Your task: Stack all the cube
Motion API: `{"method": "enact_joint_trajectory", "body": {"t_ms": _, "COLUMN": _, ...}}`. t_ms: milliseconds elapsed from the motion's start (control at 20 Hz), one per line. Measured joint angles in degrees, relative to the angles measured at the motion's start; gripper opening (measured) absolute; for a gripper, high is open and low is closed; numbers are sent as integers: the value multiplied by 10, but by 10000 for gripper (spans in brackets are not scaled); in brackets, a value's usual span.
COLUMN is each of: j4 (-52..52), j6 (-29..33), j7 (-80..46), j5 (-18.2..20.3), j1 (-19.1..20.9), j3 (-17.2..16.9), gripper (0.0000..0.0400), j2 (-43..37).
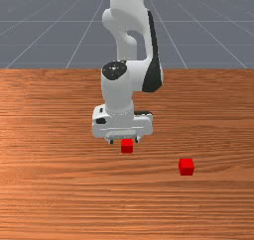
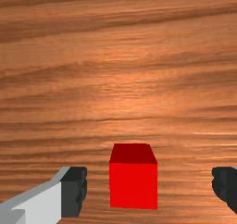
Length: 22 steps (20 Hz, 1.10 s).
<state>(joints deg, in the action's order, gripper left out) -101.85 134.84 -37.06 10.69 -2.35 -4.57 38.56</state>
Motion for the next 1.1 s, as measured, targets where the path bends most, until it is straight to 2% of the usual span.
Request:
{"method": "enact_joint_trajectory", "body": {"t_ms": 250, "j4": -33, "j6": 44, "j7": -2, "j5": -5, "j1": -3, "j3": -7, "gripper": 400, "j2": -4}}
{"method": "enact_joint_trajectory", "body": {"t_ms": 500, "j4": -58, "j6": 65, "j7": -19, "j5": -17, "j1": -31, "j3": -5, "gripper": 400, "j2": -5}}
{"method": "enact_joint_trajectory", "body": {"t_ms": 550, "j4": -59, "j6": 68, "j7": -20, "j5": -17, "j1": -33, "j3": -5, "gripper": 245, "j2": -4}}
{"method": "enact_joint_trajectory", "body": {"t_ms": 600, "j4": -60, "j6": 70, "j7": -21, "j5": -17, "j1": -34, "j3": -5, "gripper": 188, "j2": -4}}
{"method": "enact_joint_trajectory", "body": {"t_ms": 900, "j4": -43, "j6": 101, "j7": -76, "j5": -7, "j1": -50, "j3": -17, "gripper": 188, "j2": -11}}
{"method": "enact_joint_trajectory", "body": {"t_ms": 1100, "j4": 26, "j6": 65, "j7": -94, "j5": -21, "j1": -85, "j3": -4, "gripper": 188, "j2": -3}}
